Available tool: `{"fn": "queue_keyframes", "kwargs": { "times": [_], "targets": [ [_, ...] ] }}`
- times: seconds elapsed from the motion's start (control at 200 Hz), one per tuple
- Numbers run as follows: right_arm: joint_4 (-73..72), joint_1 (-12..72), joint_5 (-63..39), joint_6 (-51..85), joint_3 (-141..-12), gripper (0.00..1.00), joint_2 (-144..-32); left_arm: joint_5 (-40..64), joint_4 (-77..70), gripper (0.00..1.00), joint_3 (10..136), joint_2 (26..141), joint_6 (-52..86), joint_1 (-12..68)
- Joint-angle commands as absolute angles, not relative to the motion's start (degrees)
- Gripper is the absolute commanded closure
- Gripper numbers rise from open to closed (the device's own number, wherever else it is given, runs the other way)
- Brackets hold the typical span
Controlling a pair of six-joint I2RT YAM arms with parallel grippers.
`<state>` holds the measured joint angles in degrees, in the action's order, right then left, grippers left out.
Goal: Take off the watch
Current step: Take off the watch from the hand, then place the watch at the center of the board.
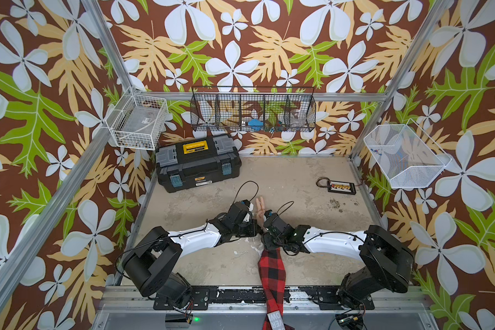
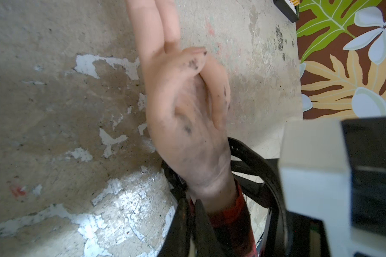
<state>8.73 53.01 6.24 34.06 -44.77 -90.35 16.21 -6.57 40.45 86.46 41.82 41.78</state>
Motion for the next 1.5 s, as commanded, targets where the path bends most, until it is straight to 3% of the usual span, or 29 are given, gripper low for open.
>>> {"fn": "queue_keyframes", "kwargs": {
  "times": [0.0,0.2,0.375,0.856,1.161,1.491],
  "targets": [
    [8.85,53.00,7.16,34.19,-45.01,0.41,-89.54,13.90,-6.24,0.90,41.19,86.81,41.76,41.84],
    [10.29,53.00,9.50,33.83,-45.49,0.60,-86.68,9.03,-0.95,0.91,43.19,87.01,39.94,41.34],
    [11.05,52.91,11.55,34.01,-44.97,0.64,-84.44,7.06,4.89,0.92,44.47,86.19,37.45,38.73],
    [11.00,49.76,11.87,34.07,-40.18,0.68,-80.29,5.03,18.00,0.93,46.37,84.82,23.27,29.12],
    [10.85,49.21,11.96,34.65,-39.08,0.67,-81.37,2.87,19.56,0.78,49.26,85.14,20.71,28.92],
    [11.99,48.16,12.99,35.68,-38.49,0.67,-81.72,-3.04,22.76,0.85,51.11,85.87,19.34,28.83]
  ]
}}
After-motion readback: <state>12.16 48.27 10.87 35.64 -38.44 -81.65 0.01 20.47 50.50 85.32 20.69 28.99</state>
